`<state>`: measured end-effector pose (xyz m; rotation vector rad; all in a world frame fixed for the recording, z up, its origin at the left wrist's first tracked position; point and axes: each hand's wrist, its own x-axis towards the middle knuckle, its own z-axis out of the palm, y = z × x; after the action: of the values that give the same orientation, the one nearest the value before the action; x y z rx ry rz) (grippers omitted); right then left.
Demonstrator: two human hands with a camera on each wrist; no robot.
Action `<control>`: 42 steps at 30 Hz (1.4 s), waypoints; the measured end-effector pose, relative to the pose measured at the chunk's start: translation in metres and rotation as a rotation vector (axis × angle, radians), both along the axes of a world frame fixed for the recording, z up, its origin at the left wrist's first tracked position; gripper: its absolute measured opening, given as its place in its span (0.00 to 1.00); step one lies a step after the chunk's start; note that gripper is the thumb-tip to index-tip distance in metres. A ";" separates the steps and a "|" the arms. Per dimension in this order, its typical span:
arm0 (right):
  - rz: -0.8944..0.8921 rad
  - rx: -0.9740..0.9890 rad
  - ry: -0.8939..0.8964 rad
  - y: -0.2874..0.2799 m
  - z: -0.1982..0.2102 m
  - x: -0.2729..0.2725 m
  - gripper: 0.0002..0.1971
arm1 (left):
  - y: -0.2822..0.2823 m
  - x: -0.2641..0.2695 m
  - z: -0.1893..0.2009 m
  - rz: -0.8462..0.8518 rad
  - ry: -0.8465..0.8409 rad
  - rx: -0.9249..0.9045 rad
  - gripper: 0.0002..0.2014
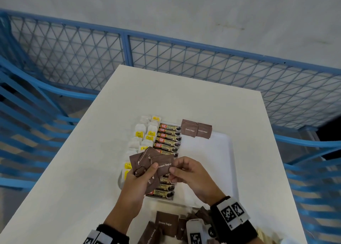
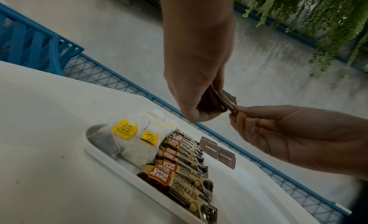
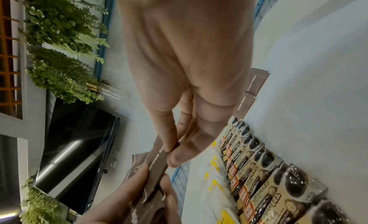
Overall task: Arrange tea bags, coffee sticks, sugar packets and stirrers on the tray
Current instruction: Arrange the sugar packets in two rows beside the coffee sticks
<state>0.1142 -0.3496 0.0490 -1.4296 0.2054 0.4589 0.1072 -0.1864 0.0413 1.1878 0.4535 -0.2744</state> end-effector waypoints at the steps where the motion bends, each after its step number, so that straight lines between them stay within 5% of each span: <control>1: -0.008 -0.001 0.000 0.000 -0.001 0.000 0.04 | 0.000 0.000 0.000 0.003 0.003 -0.002 0.08; 9: -0.082 -0.002 0.046 -0.012 -0.012 0.012 0.04 | 0.003 0.004 -0.003 0.067 0.083 -0.079 0.07; 21: -0.563 -0.129 0.091 -0.064 -0.057 0.096 0.10 | 0.011 0.016 -0.008 0.098 0.170 -0.146 0.14; 32: -0.538 -0.653 0.069 -0.062 -0.091 0.129 0.10 | 0.009 0.019 -0.012 0.079 0.172 -0.090 0.07; 35: -0.537 -0.708 0.058 -0.059 -0.090 0.130 0.04 | 0.008 0.019 -0.015 0.067 0.157 -0.091 0.08; 42: -0.540 -0.751 0.061 -0.057 -0.091 0.131 0.08 | 0.008 0.018 -0.018 0.048 0.114 -0.064 0.10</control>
<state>0.2449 -0.4068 -0.0416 -1.9949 0.8563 -0.0435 0.1257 -0.1788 0.0230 1.1009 0.5676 -0.3141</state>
